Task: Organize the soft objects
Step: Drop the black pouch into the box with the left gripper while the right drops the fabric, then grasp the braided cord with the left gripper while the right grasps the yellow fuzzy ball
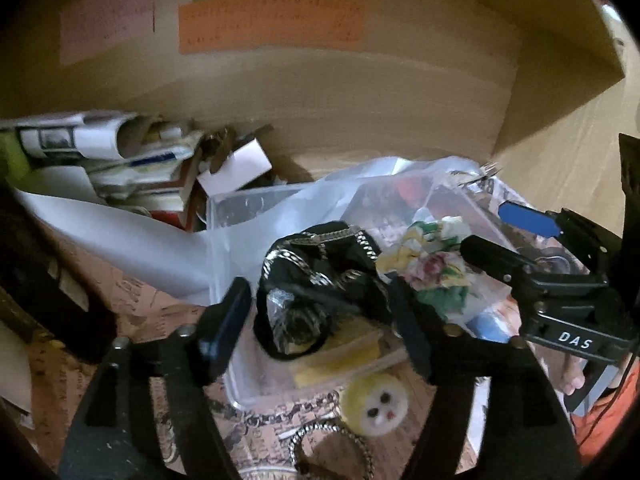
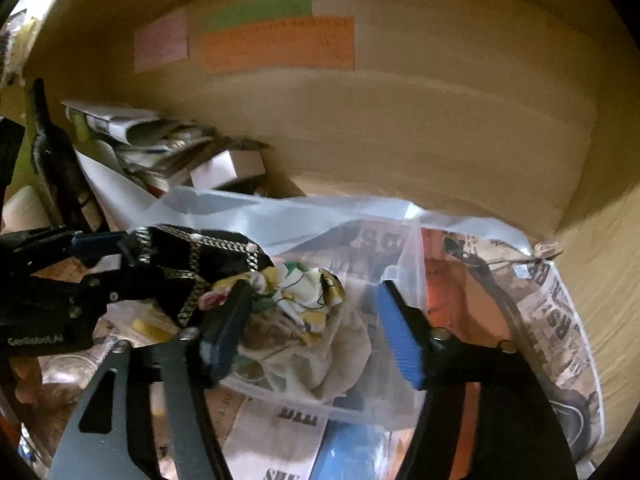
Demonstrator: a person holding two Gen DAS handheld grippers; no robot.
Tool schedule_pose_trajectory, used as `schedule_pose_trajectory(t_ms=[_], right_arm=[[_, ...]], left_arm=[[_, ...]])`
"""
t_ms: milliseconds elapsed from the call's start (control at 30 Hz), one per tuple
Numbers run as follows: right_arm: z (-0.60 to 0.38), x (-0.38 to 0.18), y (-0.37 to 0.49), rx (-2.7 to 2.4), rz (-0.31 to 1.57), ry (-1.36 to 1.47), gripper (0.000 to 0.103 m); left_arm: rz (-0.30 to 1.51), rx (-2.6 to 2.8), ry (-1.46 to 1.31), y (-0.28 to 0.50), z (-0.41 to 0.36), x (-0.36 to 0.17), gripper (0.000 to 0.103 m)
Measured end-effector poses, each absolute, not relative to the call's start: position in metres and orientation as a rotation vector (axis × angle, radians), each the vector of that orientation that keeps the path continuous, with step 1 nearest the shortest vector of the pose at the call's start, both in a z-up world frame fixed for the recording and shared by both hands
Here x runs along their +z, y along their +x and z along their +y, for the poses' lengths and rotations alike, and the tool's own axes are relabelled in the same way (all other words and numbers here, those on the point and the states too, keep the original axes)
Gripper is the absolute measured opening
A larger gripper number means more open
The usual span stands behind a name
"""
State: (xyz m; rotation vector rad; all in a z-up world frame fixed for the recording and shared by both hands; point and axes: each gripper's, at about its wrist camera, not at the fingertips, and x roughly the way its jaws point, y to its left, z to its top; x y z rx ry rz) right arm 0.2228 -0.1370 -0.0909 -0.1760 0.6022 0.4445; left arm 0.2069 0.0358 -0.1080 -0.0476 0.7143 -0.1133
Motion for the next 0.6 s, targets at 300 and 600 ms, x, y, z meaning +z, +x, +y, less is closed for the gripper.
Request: schedule_pose_trajectory(t_ms=[300,600], right_arm=[[-0.142,-0.055,0.178,0.486,0.461,-0.168,0.083],[-0.134,-0.064,0.145,0.571,0.462,-0.171,0.083]], left_arm=[[0.623,-0.099,-0.064,0.153,0.05,-0.078,0.096],[0.653,-0.059,-0.03,0.121,0.066,-0.089,0.102]])
